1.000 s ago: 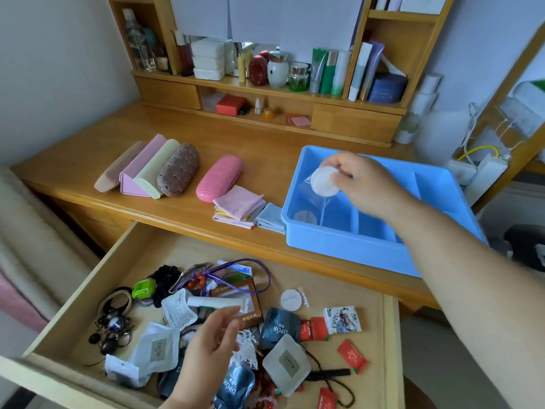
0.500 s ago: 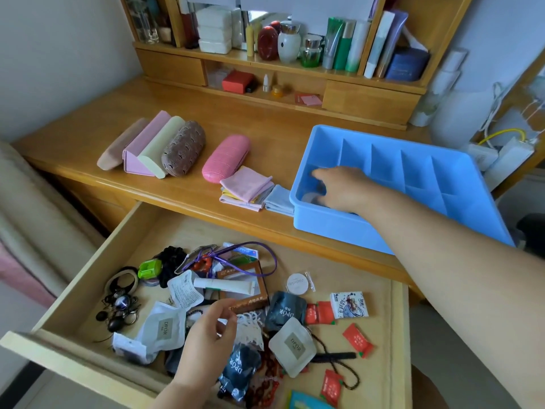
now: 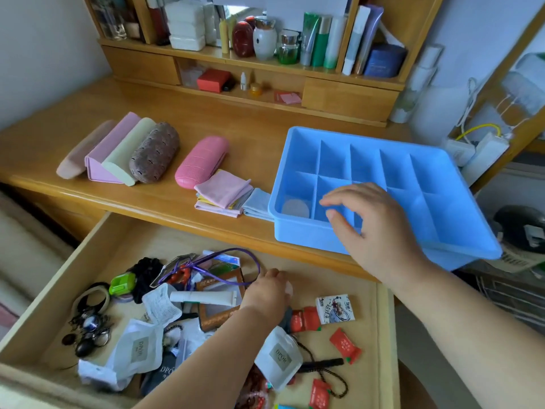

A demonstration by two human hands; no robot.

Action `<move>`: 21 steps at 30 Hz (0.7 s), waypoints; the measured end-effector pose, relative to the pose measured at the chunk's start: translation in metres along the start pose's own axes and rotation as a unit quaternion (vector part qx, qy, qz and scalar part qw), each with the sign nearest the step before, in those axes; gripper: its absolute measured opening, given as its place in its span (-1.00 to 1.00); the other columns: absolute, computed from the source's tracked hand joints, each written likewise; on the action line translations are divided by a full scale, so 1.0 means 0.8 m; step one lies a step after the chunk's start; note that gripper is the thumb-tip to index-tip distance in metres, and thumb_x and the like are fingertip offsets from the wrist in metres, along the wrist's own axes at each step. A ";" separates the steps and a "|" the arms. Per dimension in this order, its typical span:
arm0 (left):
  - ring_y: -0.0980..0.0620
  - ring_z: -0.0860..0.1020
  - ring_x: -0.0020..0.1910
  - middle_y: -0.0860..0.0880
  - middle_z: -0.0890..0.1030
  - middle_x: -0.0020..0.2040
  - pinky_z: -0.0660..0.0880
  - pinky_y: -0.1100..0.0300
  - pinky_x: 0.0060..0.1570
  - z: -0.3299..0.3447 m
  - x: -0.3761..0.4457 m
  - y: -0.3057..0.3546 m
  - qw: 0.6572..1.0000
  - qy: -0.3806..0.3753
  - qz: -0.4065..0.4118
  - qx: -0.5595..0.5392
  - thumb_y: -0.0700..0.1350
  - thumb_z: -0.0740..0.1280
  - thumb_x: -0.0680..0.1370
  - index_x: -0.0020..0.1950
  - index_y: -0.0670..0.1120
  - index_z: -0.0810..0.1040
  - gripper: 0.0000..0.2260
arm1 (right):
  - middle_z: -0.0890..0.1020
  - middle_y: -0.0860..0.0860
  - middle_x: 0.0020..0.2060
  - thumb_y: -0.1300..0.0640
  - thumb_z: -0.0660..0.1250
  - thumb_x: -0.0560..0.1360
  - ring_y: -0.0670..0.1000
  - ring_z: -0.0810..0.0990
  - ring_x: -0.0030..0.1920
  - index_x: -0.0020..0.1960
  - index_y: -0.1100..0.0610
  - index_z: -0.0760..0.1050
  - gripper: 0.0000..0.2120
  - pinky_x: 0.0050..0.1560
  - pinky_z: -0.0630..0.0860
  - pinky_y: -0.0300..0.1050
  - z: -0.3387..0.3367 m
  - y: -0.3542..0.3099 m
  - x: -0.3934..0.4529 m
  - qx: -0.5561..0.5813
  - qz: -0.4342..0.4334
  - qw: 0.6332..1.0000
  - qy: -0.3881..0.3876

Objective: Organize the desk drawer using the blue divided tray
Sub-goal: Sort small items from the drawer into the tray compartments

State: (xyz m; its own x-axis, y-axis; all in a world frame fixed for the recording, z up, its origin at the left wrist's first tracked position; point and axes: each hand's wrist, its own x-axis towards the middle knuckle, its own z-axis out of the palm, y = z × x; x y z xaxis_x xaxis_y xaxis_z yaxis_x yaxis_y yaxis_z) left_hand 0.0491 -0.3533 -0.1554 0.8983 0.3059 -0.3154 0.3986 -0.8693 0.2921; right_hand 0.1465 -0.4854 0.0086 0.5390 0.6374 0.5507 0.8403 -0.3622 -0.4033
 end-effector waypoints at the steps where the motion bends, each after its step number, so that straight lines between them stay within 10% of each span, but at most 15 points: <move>1: -0.11 0.41 0.26 -0.11 0.35 0.33 0.46 0.05 0.16 0.002 0.010 0.004 0.999 -0.006 -0.022 0.037 -0.10 0.21 0.58 0.40 -0.13 0.31 -0.61 | 0.66 -0.05 -0.10 0.18 0.30 0.45 -0.06 0.52 -0.03 -0.05 0.12 0.63 -0.85 0.04 0.41 -0.17 -0.003 -0.001 -0.016 -0.015 -0.022 1.000 0.006; 9: -0.12 0.52 0.07 -0.11 0.58 0.06 0.42 0.10 -0.03 -0.020 -0.004 -0.002 0.987 0.106 -0.040 -0.113 0.01 0.25 0.56 0.20 -0.03 0.48 -0.75 | 0.65 -0.05 -0.12 0.15 0.30 0.46 -0.04 0.54 -0.10 -0.08 0.14 0.63 -0.85 -0.03 0.46 -0.17 0.004 -0.013 -0.060 -0.017 -0.056 0.998 -0.016; 15: 0.11 0.37 -0.53 0.03 0.45 -0.51 0.31 0.29 -0.49 -0.061 -0.102 0.004 0.841 0.144 0.043 -0.519 0.08 0.43 0.43 -0.32 0.04 0.50 -0.79 | 0.59 -0.30 -0.14 -0.04 0.42 0.42 -0.17 0.52 -0.31 0.08 -0.17 0.56 -0.76 -0.28 0.39 -0.40 0.019 -0.040 -0.056 0.118 0.135 0.958 -0.223; 21: 0.04 0.64 -0.23 -0.06 0.68 -0.14 0.55 0.27 -0.24 -0.079 -0.138 -0.008 0.761 0.141 0.053 -0.632 -0.10 0.44 0.43 0.05 -0.02 0.58 -0.80 | 0.58 -0.17 -0.41 0.16 0.40 0.47 -0.24 0.49 -0.42 -0.25 -0.09 0.55 -0.82 -0.32 0.42 -0.36 0.003 -0.053 -0.005 0.204 0.154 0.950 -0.180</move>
State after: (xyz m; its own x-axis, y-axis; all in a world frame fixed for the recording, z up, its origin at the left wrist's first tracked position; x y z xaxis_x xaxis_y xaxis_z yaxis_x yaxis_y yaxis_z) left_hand -0.0410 -0.3570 -0.0657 0.8710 0.4854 -0.0750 0.0204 0.1168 0.9929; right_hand 0.1085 -0.4704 0.0219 0.6389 0.7620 0.1055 0.5147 -0.3214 -0.7948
